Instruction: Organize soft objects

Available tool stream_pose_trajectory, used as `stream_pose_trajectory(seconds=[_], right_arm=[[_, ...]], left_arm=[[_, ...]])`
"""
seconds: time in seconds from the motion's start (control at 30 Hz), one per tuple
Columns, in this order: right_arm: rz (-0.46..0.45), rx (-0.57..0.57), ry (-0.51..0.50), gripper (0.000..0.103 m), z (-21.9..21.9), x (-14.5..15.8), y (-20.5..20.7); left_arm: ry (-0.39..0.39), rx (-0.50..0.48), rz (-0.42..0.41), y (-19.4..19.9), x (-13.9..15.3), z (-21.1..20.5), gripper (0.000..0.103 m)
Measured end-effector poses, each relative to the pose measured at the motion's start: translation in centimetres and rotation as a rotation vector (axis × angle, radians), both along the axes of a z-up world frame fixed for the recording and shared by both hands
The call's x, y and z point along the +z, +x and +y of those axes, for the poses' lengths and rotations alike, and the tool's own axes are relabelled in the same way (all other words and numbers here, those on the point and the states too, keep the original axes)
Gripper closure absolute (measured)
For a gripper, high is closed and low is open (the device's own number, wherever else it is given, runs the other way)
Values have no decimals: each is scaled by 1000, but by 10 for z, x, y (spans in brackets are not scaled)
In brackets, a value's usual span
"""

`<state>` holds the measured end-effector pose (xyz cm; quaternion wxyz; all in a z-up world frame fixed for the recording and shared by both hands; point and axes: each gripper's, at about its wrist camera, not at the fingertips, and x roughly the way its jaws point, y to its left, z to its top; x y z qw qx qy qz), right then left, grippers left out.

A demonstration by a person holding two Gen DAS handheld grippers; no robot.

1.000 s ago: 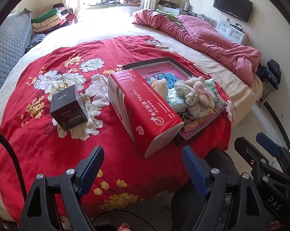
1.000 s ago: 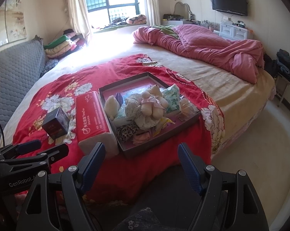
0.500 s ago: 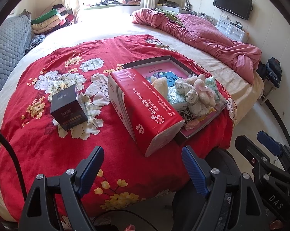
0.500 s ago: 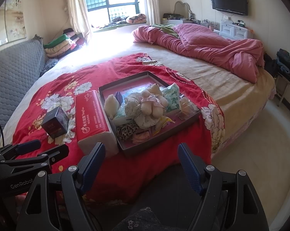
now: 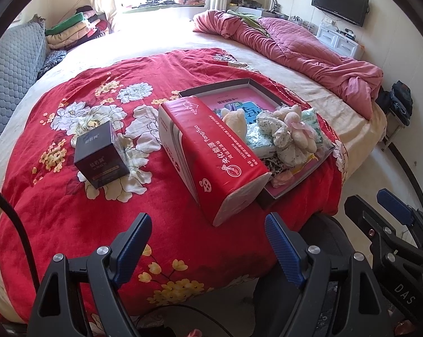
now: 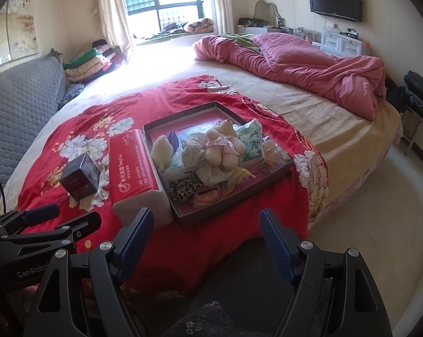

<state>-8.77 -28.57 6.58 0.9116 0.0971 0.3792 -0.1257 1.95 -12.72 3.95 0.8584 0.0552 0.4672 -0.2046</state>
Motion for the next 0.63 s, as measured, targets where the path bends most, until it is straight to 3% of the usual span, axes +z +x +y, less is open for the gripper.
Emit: stream_pose_trajectory(seconds=[0.5,0.63], right_arm=[[11,5,-10,24,1,-1,1],[15,7,-12,24,1,-2,2]], left_arm=[[26,1,10,2,-10,-1,21],[-8,-13,9,3,-15,0,21]])
